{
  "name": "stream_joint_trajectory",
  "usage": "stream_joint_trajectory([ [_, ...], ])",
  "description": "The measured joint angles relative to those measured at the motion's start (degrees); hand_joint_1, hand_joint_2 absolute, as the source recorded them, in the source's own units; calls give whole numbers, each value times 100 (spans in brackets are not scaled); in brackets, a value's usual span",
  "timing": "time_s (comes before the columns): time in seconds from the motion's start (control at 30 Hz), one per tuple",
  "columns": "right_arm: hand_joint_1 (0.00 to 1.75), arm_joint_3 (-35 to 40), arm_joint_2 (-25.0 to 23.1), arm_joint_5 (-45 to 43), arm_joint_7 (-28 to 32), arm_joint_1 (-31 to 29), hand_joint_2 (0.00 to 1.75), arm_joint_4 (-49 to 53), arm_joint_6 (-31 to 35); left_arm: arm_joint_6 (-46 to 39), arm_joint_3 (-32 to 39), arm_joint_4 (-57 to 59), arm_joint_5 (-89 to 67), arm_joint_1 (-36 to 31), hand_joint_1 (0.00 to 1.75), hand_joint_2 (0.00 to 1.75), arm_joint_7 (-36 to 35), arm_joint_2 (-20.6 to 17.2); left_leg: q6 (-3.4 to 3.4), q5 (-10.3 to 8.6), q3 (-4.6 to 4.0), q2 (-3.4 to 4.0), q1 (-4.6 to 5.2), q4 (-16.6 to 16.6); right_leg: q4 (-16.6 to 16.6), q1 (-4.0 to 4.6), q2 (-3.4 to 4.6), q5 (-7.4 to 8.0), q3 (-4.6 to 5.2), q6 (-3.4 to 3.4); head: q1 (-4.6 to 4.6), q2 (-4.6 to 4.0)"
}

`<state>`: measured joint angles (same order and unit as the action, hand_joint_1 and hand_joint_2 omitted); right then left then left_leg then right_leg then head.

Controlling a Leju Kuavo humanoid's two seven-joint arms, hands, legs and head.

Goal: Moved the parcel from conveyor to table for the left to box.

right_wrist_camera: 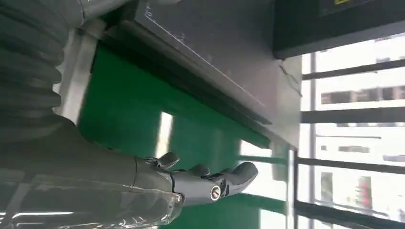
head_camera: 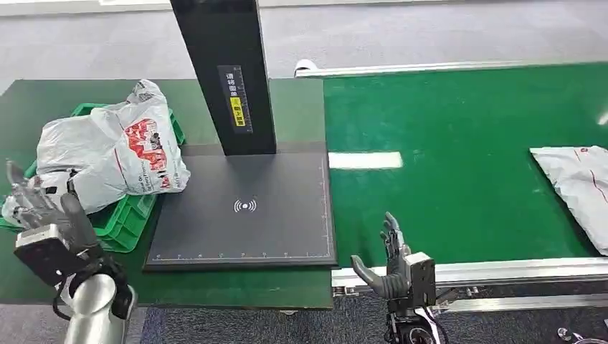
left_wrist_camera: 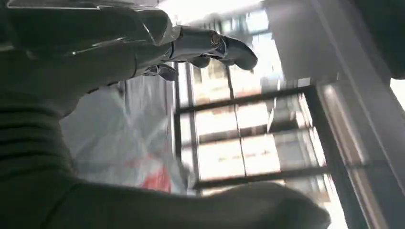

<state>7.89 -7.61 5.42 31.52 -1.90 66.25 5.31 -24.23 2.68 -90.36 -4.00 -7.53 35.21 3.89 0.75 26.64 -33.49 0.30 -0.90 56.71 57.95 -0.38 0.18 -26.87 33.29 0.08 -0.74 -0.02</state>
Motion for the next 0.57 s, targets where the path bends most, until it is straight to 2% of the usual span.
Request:
stream_joint_trajectory([
  [0.2,0,22,-7,317,465,25,175,593,131,1571,-726,-146,92,387,0,175,-367,31,0,0,4,1,0,0,0,0,2,1,-2,0,0,2],
  [0.37,0,131,4,543,313,2,175,1158,87,3237,-1177,194,958,570,0,175,-474,78,0,1,3,2,0,0,0,0,2,1,-1,0,2,0],
  [0.43,0,155,15,668,175,-52,175,1239,98,3396,-1307,430,1011,575,0,175,-483,122,0,0,3,1,0,0,0,0,2,1,-1,0,2,0],
  [0.57,0,177,44,791,-58,-113,175,1296,-110,2931,-1464,864,535,515,0,175,-590,177,0,0,3,1,0,0,0,0,2,1,-2,0,0,0],
])
